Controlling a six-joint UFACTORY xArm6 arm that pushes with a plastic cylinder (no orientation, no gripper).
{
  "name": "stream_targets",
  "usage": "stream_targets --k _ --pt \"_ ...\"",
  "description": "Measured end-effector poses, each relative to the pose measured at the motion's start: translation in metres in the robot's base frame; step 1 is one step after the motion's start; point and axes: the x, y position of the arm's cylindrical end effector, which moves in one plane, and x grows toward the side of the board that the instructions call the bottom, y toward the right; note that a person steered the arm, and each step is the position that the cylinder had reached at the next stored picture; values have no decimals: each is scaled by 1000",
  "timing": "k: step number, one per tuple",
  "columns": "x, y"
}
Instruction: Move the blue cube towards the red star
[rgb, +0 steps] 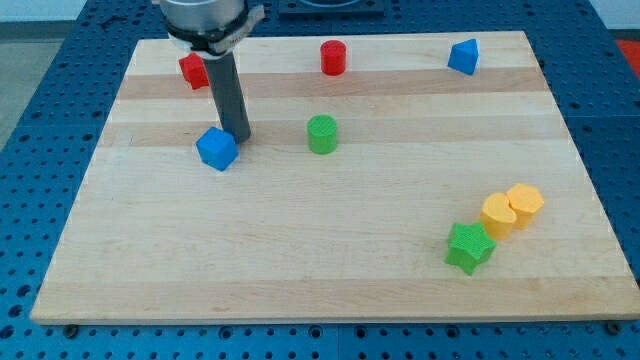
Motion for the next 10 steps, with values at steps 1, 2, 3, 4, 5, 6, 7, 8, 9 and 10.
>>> stream_targets --k 1,2,3,4,5,6,7,8,9,10 --pt "10 0" --pt "19 13" --pt "51 27" --pt "60 2" --pt "49 -36" --pt "34 -39" --pt "14 -31" --pt "-10 -11" --pt "-10 -15" --pt "-9 -15"
